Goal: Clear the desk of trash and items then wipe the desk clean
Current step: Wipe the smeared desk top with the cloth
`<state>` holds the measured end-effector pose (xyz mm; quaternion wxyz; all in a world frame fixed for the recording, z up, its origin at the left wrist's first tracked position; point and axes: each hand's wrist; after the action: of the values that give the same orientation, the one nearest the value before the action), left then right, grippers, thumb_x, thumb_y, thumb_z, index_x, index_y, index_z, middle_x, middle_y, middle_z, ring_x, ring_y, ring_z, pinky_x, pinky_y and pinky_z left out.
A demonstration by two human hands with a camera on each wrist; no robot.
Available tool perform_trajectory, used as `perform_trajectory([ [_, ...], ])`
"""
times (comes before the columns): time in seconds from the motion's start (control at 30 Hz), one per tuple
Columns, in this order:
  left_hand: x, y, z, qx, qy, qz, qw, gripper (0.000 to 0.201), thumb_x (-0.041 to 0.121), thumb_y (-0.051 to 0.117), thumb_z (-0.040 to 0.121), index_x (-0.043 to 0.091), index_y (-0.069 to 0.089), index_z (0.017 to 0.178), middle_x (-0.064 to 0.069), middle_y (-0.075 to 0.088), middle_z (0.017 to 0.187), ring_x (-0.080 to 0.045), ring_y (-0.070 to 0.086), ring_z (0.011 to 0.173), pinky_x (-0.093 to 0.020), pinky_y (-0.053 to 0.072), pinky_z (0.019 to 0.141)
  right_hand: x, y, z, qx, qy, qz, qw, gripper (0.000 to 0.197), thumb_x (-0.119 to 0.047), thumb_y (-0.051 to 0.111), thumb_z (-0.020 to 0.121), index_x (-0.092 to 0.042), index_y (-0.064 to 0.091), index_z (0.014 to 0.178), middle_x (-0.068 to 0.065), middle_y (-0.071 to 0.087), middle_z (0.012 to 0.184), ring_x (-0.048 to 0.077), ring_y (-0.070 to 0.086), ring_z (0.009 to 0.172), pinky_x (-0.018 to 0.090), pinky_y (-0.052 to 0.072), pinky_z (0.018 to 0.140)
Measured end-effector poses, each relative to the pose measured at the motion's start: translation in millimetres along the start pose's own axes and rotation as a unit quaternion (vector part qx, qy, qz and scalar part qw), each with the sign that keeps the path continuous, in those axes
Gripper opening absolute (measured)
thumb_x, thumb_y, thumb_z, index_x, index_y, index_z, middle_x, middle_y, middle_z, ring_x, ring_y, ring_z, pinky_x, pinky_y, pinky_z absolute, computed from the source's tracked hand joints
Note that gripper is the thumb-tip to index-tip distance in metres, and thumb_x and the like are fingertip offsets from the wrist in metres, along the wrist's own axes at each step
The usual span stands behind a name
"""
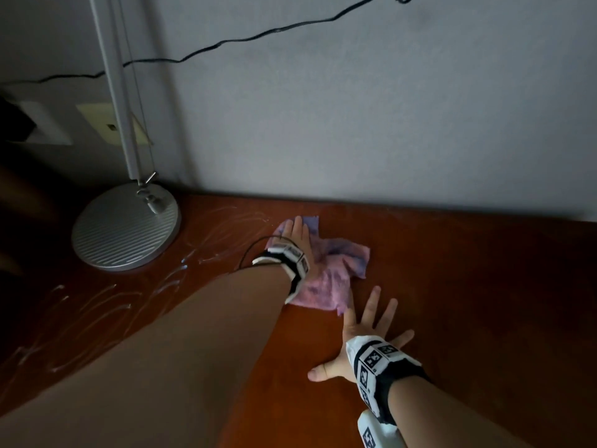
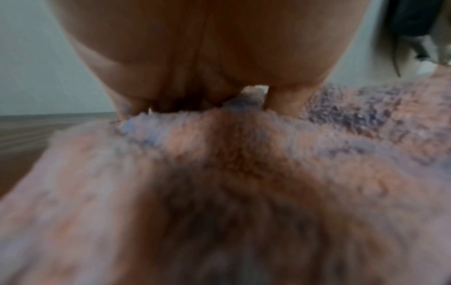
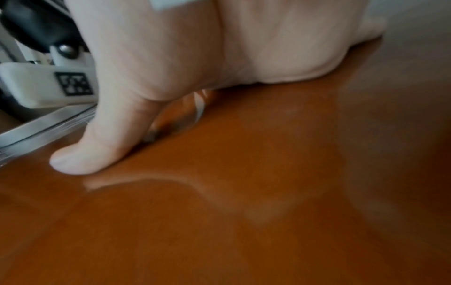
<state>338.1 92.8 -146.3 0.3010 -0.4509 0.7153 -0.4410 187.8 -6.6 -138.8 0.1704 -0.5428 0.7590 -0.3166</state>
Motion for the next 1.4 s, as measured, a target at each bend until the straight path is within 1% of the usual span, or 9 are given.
perform_trajectory([
  [0.07, 0, -3, 11, 0.001, -0.031, -0.054, 0.998, 0.099, 0.058, 0.050, 0.086, 0.001, 0.000, 0.150, -0.019, -0.006, 0.158, -0.035, -0.002, 0.146, -0.042, 0.003, 0.118, 1, -2, -2, -0.013, 0.003, -0.002, 1.000, 0.155, -0.076, 0.079, 0.039, -0.038, -0.029, 0.143, 0.018, -0.052, 0.139, 0.048, -0.039, 0.131, 0.079, -0.004, 0.102],
  [0.17, -3, 1, -7, -0.027, -0.047, -0.060, 0.997, 0.101, 0.066, 0.041, 0.085, 0.003, 0.000, 0.151, -0.018, -0.007, 0.158, -0.035, -0.001, 0.146, -0.041, 0.003, 0.118, 1, -2, -4, -0.006, -0.003, 0.000, 1.000, 0.153, -0.077, 0.078, 0.038, -0.038, -0.024, 0.146, 0.018, -0.050, 0.140, 0.048, -0.038, 0.131, 0.079, -0.003, 0.102],
  [0.27, -16, 12, -24, -0.033, -0.070, -0.041, 0.996, 0.095, 0.063, 0.039, 0.089, 0.003, -0.003, 0.151, -0.018, -0.010, 0.158, -0.034, -0.003, 0.146, -0.039, 0.000, 0.119, 1, -4, -6, -0.007, -0.002, -0.002, 1.000, 0.151, -0.078, 0.077, 0.039, -0.038, -0.022, 0.146, 0.019, -0.050, 0.139, 0.049, -0.038, 0.131, 0.078, -0.001, 0.102],
  [0.5, -48, -2, 20, 0.005, -0.138, -0.078, 0.987, 0.098, 0.063, 0.041, 0.087, 0.003, -0.003, 0.151, -0.018, -0.007, 0.158, -0.035, -0.001, 0.146, -0.040, 0.001, 0.119, 0, -3, -1, -0.014, 0.011, 0.006, 1.000, 0.162, -0.077, 0.078, 0.036, -0.036, -0.045, 0.133, 0.016, -0.054, 0.137, 0.047, -0.037, 0.133, 0.078, 0.001, 0.103],
  [0.8, -45, 18, -38, -0.028, -0.151, -0.053, 0.987, 0.098, 0.065, 0.039, 0.087, 0.003, -0.003, 0.151, -0.020, -0.009, 0.158, -0.035, -0.002, 0.146, -0.040, 0.001, 0.118, 0, -7, -9, -0.005, 0.005, 0.017, 1.000, 0.162, -0.077, 0.078, 0.036, -0.036, -0.043, 0.135, 0.016, -0.052, 0.139, 0.046, -0.035, 0.134, 0.077, 0.003, 0.104],
  [0.9, -51, 9, -22, -0.043, -0.162, -0.092, 0.982, 0.098, 0.064, 0.039, 0.089, 0.001, -0.006, 0.150, -0.020, -0.011, 0.157, -0.036, -0.004, 0.146, -0.042, 0.000, 0.118, -1, -5, -5, -0.013, 0.015, 0.013, 1.000, 0.164, -0.077, 0.079, 0.034, -0.036, -0.044, 0.134, 0.016, -0.051, 0.140, 0.046, -0.034, 0.135, 0.076, 0.006, 0.105],
  [1.07, -64, 5, 8, 0.007, -0.198, -0.131, 0.971, 0.103, 0.066, 0.043, 0.086, 0.001, -0.004, 0.150, -0.020, -0.010, 0.157, -0.035, -0.005, 0.146, -0.044, 0.003, 0.120, -2, -3, -4, -0.018, 0.026, 0.004, 0.999, 0.165, -0.078, 0.078, 0.032, -0.036, -0.046, 0.132, 0.015, -0.051, 0.140, 0.046, -0.033, 0.135, 0.076, 0.005, 0.105],
  [1.3, -48, 30, -39, 0.006, -0.197, -0.126, 0.972, 0.109, 0.069, 0.046, 0.083, 0.001, -0.006, 0.150, -0.020, -0.011, 0.157, -0.034, -0.006, 0.146, -0.042, 0.001, 0.119, -3, -5, -12, 0.000, 0.018, 0.007, 1.000, 0.163, -0.079, 0.077, 0.034, -0.035, -0.046, 0.132, 0.015, -0.050, 0.140, 0.045, -0.032, 0.136, 0.075, 0.007, 0.106],
  [1.4, -54, 22, -32, 0.003, -0.206, -0.126, 0.970, 0.109, 0.069, 0.047, 0.082, 0.002, -0.005, 0.150, -0.019, -0.010, 0.157, -0.033, -0.006, 0.146, -0.041, 0.000, 0.118, -2, -7, -11, -0.008, 0.019, 0.008, 1.000, 0.164, -0.079, 0.077, 0.034, -0.034, -0.047, 0.132, 0.015, -0.051, 0.140, 0.045, -0.032, 0.136, 0.075, 0.008, 0.107],
])
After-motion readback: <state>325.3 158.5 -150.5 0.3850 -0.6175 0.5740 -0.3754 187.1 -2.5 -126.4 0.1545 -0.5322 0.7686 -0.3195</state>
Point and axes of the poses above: each hand's wrist, its own z-axis towards the middle knuckle, its own y-axis out of the palm, x = y × z
